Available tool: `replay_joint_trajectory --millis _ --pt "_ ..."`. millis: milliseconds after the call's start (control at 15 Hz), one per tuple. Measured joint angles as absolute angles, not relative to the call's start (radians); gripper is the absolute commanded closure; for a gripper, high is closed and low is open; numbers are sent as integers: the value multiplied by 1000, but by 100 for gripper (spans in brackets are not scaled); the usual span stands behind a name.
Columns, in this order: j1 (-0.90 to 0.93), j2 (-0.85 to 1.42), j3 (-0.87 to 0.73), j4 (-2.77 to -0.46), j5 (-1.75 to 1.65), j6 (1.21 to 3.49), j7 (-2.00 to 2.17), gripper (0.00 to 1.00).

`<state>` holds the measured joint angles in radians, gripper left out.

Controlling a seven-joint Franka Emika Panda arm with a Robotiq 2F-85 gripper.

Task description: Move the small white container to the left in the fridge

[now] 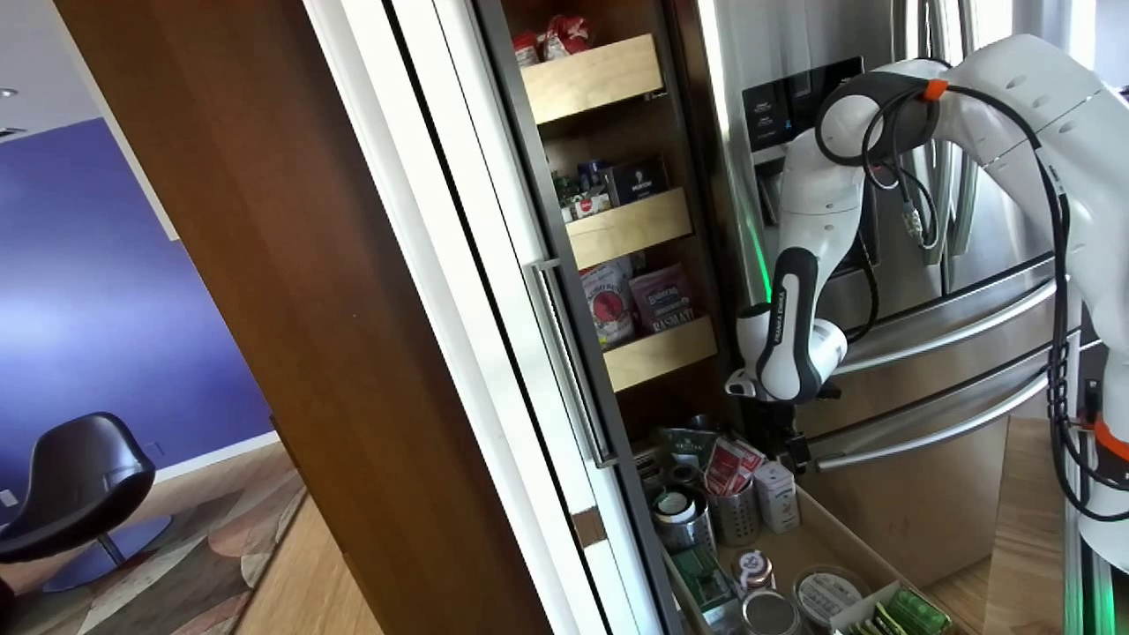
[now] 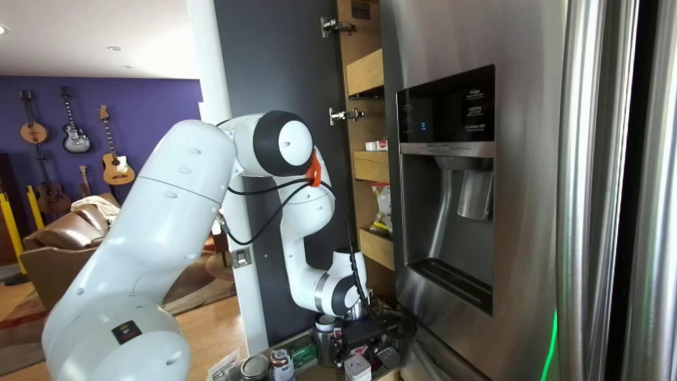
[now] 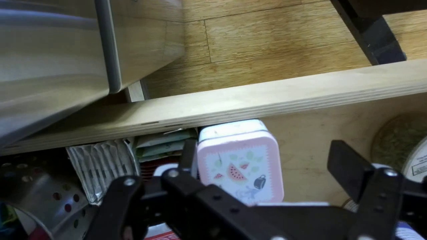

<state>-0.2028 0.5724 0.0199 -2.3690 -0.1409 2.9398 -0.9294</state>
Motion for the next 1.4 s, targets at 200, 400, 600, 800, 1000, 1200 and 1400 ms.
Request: replay_joint_trajectory --millis 200,400,600,800,1000,1200,1400 --pt "-212 601 34 -2349 -160 2962 -930 0" --pt "-215 621 39 -2341 -177 2992 -930 0" --pt "-230 642 57 -2334 -188 3010 -930 0" --pt "-249 666 74 -2326 -203 3045 -931 0" --pt "-251 689 72 -2322 -225 3093 -930 0" --pt "-253 708 73 -2314 -240 3104 -930 32" --pt "-254 711 73 -2308 -246 3105 -923 50"
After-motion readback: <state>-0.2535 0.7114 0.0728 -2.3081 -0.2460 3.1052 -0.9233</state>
